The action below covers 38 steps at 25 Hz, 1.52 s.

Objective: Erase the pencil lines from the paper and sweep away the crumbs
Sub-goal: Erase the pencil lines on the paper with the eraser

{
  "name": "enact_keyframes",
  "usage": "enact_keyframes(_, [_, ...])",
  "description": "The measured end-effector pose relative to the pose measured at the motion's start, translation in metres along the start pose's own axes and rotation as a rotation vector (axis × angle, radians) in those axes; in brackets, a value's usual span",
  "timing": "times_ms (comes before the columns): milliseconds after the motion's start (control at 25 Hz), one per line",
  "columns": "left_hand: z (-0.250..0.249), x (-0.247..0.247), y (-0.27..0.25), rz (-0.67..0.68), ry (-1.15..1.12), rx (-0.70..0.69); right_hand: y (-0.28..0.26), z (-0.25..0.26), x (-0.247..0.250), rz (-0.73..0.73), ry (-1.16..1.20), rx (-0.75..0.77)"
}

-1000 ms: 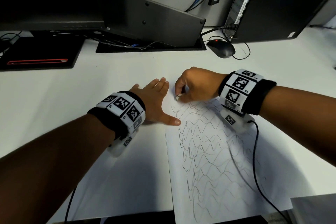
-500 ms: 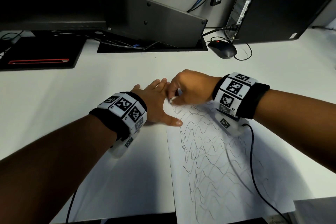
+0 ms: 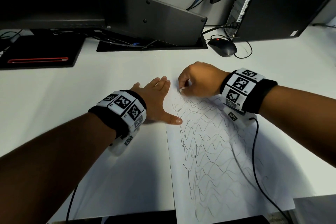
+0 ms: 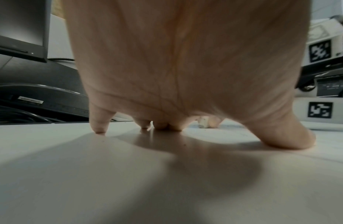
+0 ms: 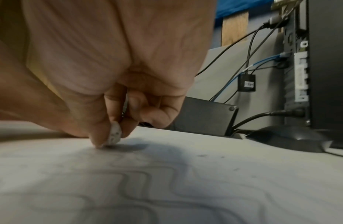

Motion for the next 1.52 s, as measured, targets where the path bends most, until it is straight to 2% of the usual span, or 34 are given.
enact_keyframes(120, [0.001, -0.001, -0.001, 0.0, 0.0, 0.005, -0.004, 0.011, -0.007, 0.118, 0.032, 0.069])
enact_keyframes(280, [-0.001, 0.0, -0.001, -0.004, 0.001, -0.001, -0.003, -0.001, 0.002, -0.012, -0.02, -0.004])
enact_keyframes(440, [0.0, -0.001, 0.0, -0.001, 0.006, -0.002, -0.01, 0.008, -0.006, 0.114, 0.079, 0.066])
enact_keyframes(560, [-0.001, 0.002, -0.001, 0.002, 0.02, -0.01, -0.006, -0.009, 0.002, -0.031, 0.146, -0.019])
enact_keyframes(640, [-0.004, 0.007, -0.003, -0.002, 0.035, -0.018, -0.006, -0.012, 0.0, -0.068, 0.146, -0.047])
enact_keyframes(840, [-0.022, 0.012, 0.003, -0.082, 0.006, -0.093, -0.007, -0.009, -0.002, -0.057, 0.103, -0.04])
enact_keyframes(1080, [-0.021, 0.005, 0.008, -0.065, -0.039, -0.101, -0.015, 0.009, -0.012, 0.007, -0.022, 0.072])
enact_keyframes(1240, [-0.02, 0.002, 0.011, -0.063, -0.023, -0.093, -0.01, 0.0, -0.002, -0.05, -0.043, -0.026])
enact_keyframes(1400, [-0.019, 0.004, 0.009, -0.064, -0.038, -0.107, -0.016, 0.014, -0.01, 0.02, -0.053, 0.073])
enact_keyframes(1520, [-0.02, 0.006, 0.008, -0.068, 0.014, -0.088, -0.013, 0.0, 0.003, -0.005, -0.032, -0.007])
Point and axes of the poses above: each hand's wrist, its own y-axis towards the middle knuckle, its own x-axis out of the back of the hand, z = x × y, the point moved 6 cm from there along y, towards the middle knuckle
